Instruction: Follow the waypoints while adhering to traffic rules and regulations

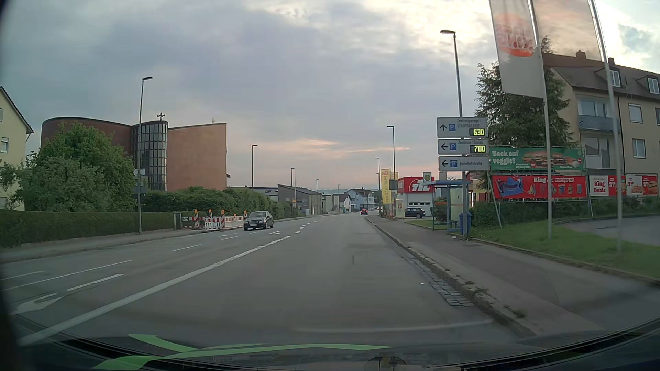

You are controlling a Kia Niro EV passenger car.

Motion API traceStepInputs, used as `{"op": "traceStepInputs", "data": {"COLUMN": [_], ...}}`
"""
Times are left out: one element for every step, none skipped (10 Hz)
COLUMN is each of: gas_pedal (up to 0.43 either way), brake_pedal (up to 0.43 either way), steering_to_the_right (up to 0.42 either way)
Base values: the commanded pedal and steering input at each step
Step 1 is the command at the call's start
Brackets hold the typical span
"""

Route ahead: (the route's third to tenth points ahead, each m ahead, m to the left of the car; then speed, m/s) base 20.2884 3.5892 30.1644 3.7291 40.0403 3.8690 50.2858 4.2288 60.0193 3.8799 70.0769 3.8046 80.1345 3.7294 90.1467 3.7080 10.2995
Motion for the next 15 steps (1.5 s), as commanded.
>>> {"op": "traceStepInputs", "data": {"gas_pedal": [0.079,0.079,0.079,0.087,0.110,0.130,0.177,0.177,0.177,0.177,0.169,0.150,0.110,0.098,0.098], "brake_pedal": [0.000,0.000,0.000,0.000,0.000,0.000,0.000,0.000,0.000,0.000,0.000,0.000,0.000,0.000,0.000], "steering_to_the_right": [-0.003,-0.003,-0.003,-0.003,-0.002,-0.003,-0.003,-0.004,-0.005,-0.005,-0.005,-0.005,-0.005,-0.005,-0.005]}}
